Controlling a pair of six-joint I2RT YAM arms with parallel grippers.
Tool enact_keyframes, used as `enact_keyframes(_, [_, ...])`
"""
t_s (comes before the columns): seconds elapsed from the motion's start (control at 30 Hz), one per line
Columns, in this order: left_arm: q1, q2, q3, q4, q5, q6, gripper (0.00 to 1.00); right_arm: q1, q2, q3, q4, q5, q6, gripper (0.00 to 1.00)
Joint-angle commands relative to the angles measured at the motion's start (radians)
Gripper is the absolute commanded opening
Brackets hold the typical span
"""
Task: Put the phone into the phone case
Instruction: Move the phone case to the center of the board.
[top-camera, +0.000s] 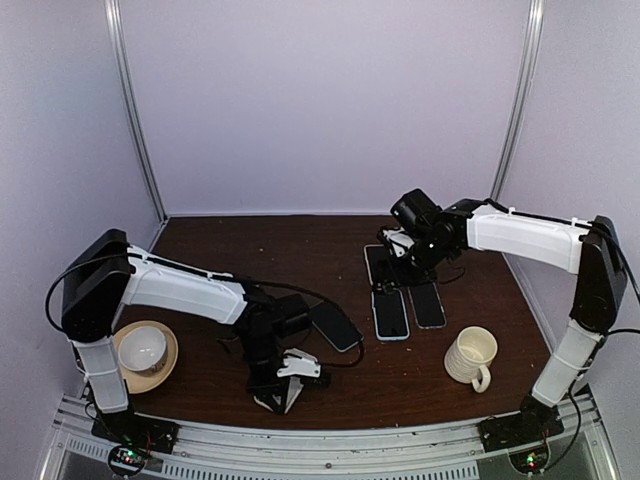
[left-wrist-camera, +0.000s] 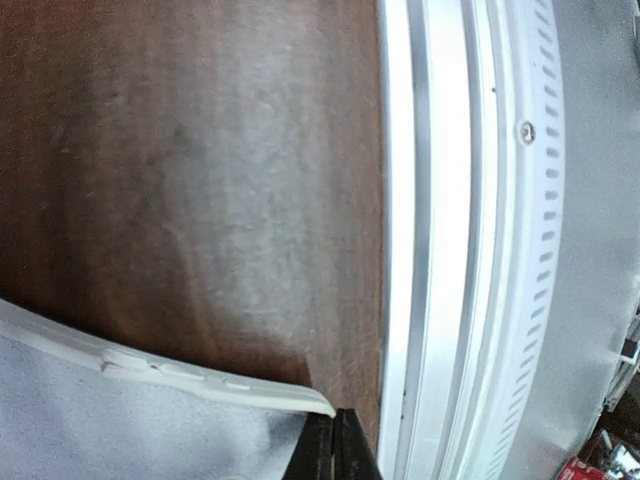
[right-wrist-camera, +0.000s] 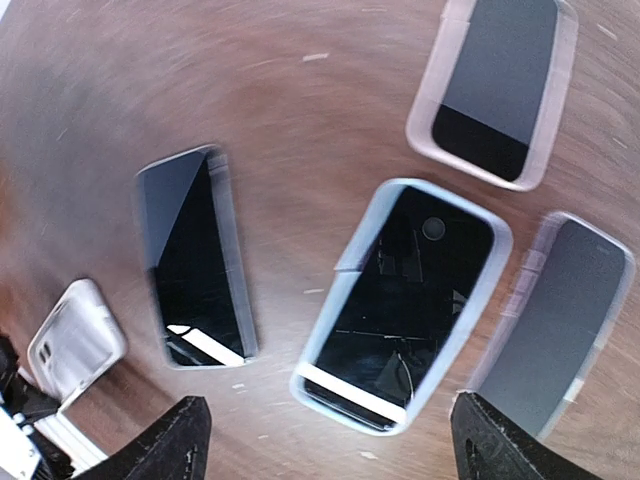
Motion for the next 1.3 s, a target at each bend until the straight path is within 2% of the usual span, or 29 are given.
enact_keyframes(0.0, [-0.038,-0.009,0.016,-0.056,-0.033,0.055,0.0,0.108,0.048,0.073,0.007,-0.026,-0.076,0.87])
enact_keyframes(0.07, [-0.038,-0.037,0.024,-0.071,-0.019,0.05,0.1,0.155,0.099,0.119,-0.009,-0.032,-0.089,0.87])
enact_keyframes(0.2, [-0.036,-0.127,0.002,-0.058,-0.023,0.02,0.43,0.215,0.206,0.207,-0.01,-0.054,-0.083,0.83])
enact_keyframes(0.23, [-0.037,-0.152,-0.01,-0.05,-0.024,0.006,0.49,0.228,0.231,0.225,-0.003,-0.066,-0.079,0.81])
enact_keyframes(0.3, [-0.036,-0.215,-0.042,-0.026,-0.034,-0.031,0.51,0.255,0.284,0.253,0.021,-0.098,-0.068,0.75])
enact_keyframes(0.37, [-0.035,-0.261,-0.073,0.002,-0.079,-0.102,0.48,0.28,0.325,0.281,0.036,-0.126,-0.057,0.7])
enact_keyframes(0.43, [-0.015,-0.307,-0.11,0.035,-0.108,-0.196,0.43,0.302,0.367,0.308,0.035,-0.132,-0.049,0.67])
enact_keyframes(0.53, [0.044,-0.402,-0.217,0.122,-0.164,-0.384,0.44,0.327,0.423,0.341,0.016,-0.134,-0.044,0.62])
enact_keyframes(0.67, [0.106,-0.489,-0.314,0.199,-0.314,-0.579,0.59,0.357,0.462,0.341,0.028,-0.14,-0.007,0.57])
enact_keyframes(0.77, [0.106,-0.498,-0.357,0.236,-0.344,-0.618,0.71,0.374,0.473,0.326,0.047,-0.139,0.029,0.51])
enact_keyframes(0.87, [0.106,-0.514,-0.404,0.288,-0.344,-0.633,0.77,0.39,0.474,0.299,0.071,-0.143,0.064,0.41])
enact_keyframes(1.03, [0.106,-0.504,-0.409,0.299,-0.383,-0.629,0.76,0.402,0.447,0.223,0.103,-0.131,0.124,0.32])
enact_keyframes(1.2, [0.103,-0.474,-0.395,0.316,-0.268,-0.621,0.75,0.407,0.416,0.165,0.131,-0.111,0.176,0.22])
enact_keyframes(1.27, [0.102,-0.472,-0.401,0.329,-0.265,-0.622,0.75,0.408,0.395,0.135,0.139,-0.098,0.207,0.15])
